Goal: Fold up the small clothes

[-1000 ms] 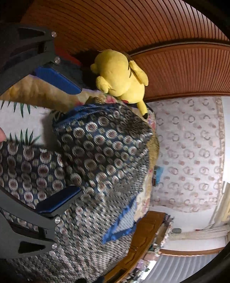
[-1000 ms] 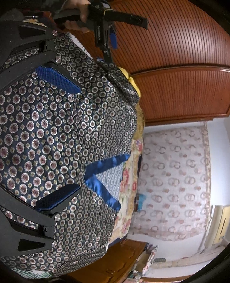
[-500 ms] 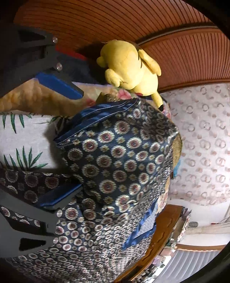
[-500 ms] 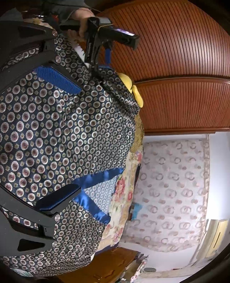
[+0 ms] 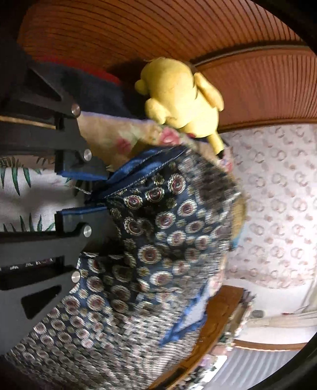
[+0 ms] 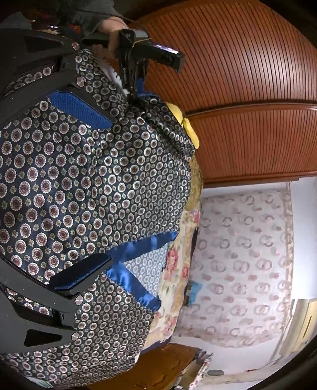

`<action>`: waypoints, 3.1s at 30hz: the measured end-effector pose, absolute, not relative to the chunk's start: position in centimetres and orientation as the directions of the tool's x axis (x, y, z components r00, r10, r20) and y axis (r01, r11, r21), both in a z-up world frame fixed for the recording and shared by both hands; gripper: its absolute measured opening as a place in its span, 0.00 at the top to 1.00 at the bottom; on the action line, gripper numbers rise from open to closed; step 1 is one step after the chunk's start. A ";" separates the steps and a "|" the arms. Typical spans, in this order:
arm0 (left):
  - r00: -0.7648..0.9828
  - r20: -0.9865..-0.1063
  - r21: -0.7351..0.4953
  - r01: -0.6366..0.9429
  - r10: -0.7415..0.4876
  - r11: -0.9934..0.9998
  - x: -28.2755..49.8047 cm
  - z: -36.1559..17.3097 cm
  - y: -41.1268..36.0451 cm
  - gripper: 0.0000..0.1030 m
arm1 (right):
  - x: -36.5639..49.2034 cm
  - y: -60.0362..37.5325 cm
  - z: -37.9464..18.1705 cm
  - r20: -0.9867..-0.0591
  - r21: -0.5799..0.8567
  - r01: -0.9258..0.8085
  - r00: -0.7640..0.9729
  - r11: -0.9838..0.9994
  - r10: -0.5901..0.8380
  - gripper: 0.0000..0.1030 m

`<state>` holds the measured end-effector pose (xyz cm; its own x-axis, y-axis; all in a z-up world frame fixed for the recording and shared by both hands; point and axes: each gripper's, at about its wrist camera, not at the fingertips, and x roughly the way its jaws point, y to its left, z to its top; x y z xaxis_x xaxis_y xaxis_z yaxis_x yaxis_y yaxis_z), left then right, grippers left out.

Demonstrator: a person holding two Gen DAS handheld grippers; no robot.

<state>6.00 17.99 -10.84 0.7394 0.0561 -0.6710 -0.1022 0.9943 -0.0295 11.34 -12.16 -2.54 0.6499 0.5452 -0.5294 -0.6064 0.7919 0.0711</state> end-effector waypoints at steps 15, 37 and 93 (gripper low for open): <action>0.842 -0.538 0.003 0.053 -0.043 0.999 9.5 -2.6 13.3 0.96 | 12.0 -15.4 -2.4 -0.518 0.110 -0.550 0.679 0.828 0.520 0.00; 0.791 -0.591 -0.042 0.169 -0.160 0.985 6.2 -3.0 8.1 0.48 | 12.5 -16.3 -2.0 -0.533 0.087 -0.541 0.684 0.836 0.498 0.00; 0.826 -0.561 -0.110 -0.006 -0.057 0.994 0.8 -4.9 16.4 0.37 | 24.3 1.1 0.5 -0.619 0.099 -0.778 0.440 0.620 0.651 0.97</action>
<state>0.84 16.38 -4.88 0.8259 -0.0568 -0.5609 -0.0063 0.9939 -0.1099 24.27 1.14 0.52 0.4403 0.6507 -0.6186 -0.7782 0.6203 0.0986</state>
